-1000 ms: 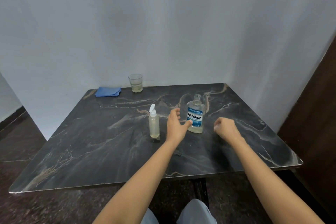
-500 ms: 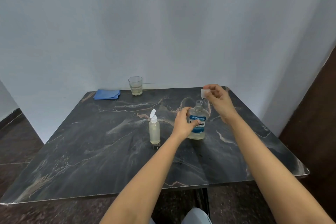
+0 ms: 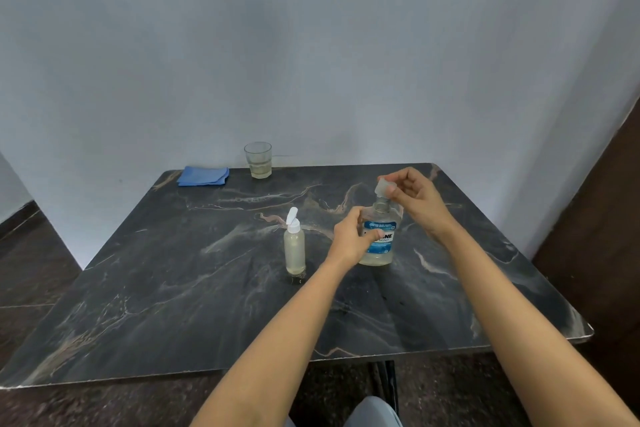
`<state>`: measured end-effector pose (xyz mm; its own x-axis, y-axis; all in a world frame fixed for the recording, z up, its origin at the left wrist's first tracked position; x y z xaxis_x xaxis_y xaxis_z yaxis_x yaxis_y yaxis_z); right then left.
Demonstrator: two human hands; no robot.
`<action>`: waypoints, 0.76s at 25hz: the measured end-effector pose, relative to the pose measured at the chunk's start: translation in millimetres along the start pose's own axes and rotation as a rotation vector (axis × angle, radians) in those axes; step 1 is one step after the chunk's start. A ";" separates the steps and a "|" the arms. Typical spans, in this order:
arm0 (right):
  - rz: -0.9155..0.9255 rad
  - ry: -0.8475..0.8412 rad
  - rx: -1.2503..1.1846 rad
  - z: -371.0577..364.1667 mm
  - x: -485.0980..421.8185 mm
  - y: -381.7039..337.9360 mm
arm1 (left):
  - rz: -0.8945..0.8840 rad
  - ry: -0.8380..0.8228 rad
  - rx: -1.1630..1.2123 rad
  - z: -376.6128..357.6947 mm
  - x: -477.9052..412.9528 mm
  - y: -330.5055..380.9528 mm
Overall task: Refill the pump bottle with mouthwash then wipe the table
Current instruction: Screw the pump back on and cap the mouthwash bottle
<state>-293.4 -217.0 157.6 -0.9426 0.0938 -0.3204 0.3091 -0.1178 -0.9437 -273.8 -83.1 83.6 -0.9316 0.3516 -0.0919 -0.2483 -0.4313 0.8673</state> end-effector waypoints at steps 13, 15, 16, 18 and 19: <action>0.105 0.014 0.907 -4.9 -2.4 -27.4 | 0.018 -0.006 -0.032 1.5 0.7 1.7; 0.170 -0.047 1.000 -4.1 -4.6 -41.7 | 0.020 -0.019 -0.029 1.2 -0.1 2.0; 0.199 -0.151 0.984 -7.9 -4.7 -44.7 | 0.018 -0.021 -0.028 0.9 -0.6 1.8; 0.183 -0.417 0.989 -19.5 -3.9 -38.9 | 0.013 -0.022 -0.020 0.7 -0.9 1.7; 0.159 -0.501 1.005 -22.7 -5.0 -33.3 | 0.014 -0.021 -0.019 0.7 -1.0 1.5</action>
<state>-296.1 -191.1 188.8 -0.9159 -0.3727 -0.1488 0.4013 -0.8546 -0.3296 -273.0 -83.4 85.4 -0.9294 0.3626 -0.0694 -0.2404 -0.4517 0.8591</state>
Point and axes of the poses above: each hand's wrist, its own x-axis away from the middle knuckle, its own z-axis out of the back of the hand, y = z × x, the point moved 8 cm from there along -x, towards the middle knuckle, and after that the axes turned 10 degrees about -x, right-handed, at the moved point
